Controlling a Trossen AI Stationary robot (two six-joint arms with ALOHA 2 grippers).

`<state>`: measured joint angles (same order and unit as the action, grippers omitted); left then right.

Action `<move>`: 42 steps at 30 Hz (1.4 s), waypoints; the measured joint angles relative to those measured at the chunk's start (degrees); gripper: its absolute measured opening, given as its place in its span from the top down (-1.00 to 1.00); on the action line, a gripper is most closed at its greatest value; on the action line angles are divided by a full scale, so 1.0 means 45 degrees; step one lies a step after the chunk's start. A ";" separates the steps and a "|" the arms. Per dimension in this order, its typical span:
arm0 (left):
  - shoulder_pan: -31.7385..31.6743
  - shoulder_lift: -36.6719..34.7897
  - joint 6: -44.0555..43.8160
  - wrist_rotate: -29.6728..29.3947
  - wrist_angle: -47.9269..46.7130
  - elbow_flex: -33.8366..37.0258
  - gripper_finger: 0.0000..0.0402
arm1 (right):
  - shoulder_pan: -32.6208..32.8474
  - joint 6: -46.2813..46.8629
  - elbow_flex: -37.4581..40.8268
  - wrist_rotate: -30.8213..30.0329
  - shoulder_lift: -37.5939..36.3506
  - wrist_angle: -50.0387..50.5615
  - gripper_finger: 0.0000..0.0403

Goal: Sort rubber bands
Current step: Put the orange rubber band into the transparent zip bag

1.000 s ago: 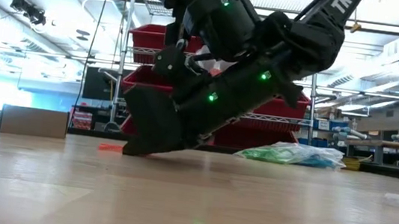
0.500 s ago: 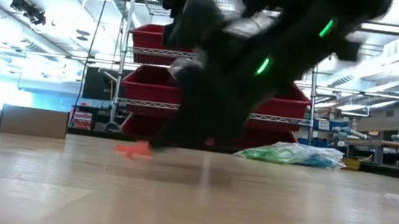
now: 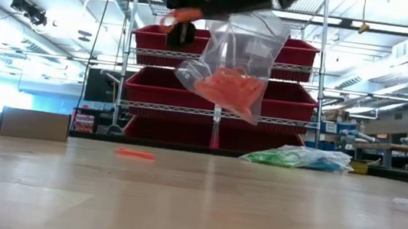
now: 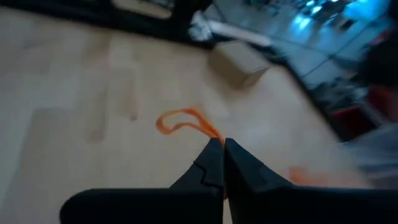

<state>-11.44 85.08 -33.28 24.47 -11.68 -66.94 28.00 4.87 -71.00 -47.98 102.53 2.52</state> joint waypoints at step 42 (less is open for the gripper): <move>0.0000 0.0000 0.0000 -0.0039 0.0156 0.0001 0.92 | -0.1171 0.2400 -0.0034 -0.2103 -0.3446 0.9101 1.00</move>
<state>-11.44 85.08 -33.28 24.29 -10.98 -66.94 22.73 15.67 -71.16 -57.44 87.02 43.48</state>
